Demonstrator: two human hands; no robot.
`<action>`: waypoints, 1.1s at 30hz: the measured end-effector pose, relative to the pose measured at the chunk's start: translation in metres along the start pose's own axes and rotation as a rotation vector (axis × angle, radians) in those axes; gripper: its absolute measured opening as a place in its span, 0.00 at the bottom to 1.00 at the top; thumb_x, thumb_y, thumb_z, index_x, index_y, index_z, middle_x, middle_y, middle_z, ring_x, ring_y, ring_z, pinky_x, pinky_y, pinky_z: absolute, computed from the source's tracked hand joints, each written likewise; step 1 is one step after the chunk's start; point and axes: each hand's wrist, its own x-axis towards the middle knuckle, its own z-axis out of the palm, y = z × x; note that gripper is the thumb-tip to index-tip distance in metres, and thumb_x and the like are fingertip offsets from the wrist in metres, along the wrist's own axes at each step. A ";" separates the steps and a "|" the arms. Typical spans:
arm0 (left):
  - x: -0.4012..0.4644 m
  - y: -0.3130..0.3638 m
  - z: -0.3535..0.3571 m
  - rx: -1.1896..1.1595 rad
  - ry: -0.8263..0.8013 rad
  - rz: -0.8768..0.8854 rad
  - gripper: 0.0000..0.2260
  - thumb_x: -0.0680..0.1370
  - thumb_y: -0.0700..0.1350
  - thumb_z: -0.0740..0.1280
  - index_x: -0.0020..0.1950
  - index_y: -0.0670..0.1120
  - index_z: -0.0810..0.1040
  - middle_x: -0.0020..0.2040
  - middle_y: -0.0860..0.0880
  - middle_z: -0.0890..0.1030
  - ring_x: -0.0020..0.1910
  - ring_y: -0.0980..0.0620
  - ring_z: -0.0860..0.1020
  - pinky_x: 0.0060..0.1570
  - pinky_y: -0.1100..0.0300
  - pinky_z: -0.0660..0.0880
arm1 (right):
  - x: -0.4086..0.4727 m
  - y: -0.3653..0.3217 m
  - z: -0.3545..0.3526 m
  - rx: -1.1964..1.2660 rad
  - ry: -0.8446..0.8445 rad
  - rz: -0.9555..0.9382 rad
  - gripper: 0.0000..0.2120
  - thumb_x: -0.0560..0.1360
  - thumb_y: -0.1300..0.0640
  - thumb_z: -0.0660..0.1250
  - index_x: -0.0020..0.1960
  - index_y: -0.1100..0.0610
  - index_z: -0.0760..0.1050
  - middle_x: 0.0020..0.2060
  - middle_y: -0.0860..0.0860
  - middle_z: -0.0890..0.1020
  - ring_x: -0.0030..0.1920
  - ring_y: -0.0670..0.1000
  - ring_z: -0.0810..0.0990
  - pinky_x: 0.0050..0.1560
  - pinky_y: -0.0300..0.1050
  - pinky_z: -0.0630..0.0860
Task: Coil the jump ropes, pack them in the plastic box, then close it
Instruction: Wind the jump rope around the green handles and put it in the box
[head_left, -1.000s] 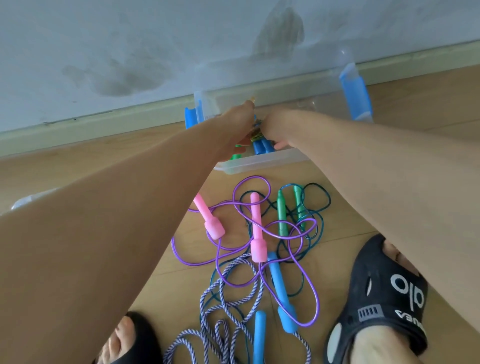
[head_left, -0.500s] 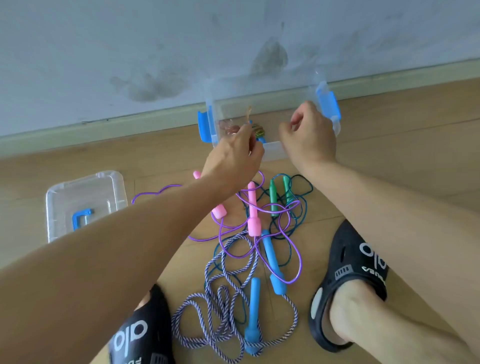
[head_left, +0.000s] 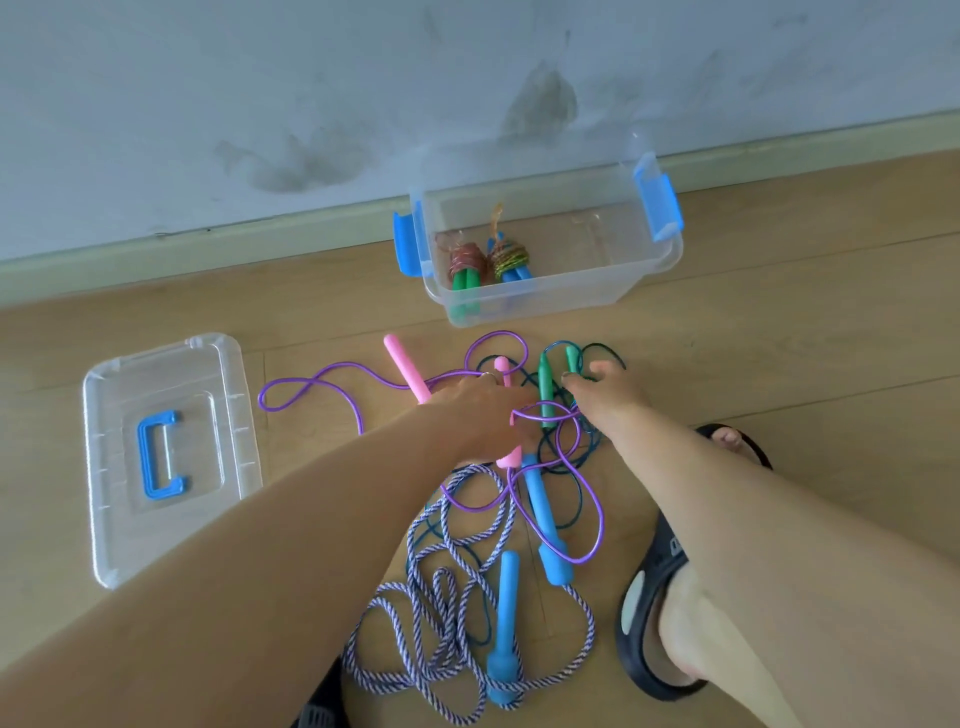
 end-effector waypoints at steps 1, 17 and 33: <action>0.005 0.000 0.002 0.061 -0.023 0.004 0.23 0.81 0.52 0.58 0.77 0.58 0.63 0.71 0.44 0.69 0.66 0.40 0.73 0.62 0.43 0.73 | 0.004 -0.004 0.003 0.046 -0.024 0.010 0.29 0.77 0.48 0.67 0.74 0.57 0.66 0.66 0.55 0.75 0.59 0.57 0.77 0.55 0.44 0.70; -0.021 -0.016 -0.007 0.207 -0.189 -0.030 0.24 0.80 0.51 0.61 0.76 0.51 0.64 0.70 0.44 0.69 0.68 0.43 0.70 0.63 0.45 0.72 | -0.016 -0.031 -0.017 0.338 -0.263 0.056 0.07 0.74 0.60 0.67 0.41 0.57 0.69 0.30 0.53 0.69 0.25 0.50 0.64 0.29 0.44 0.61; -0.208 0.061 -0.139 -0.636 0.340 0.220 0.23 0.71 0.44 0.75 0.65 0.51 0.74 0.60 0.48 0.82 0.60 0.51 0.80 0.61 0.52 0.77 | -0.274 -0.167 -0.144 0.027 -0.268 -0.547 0.05 0.72 0.58 0.67 0.44 0.57 0.71 0.32 0.53 0.71 0.24 0.49 0.65 0.27 0.39 0.64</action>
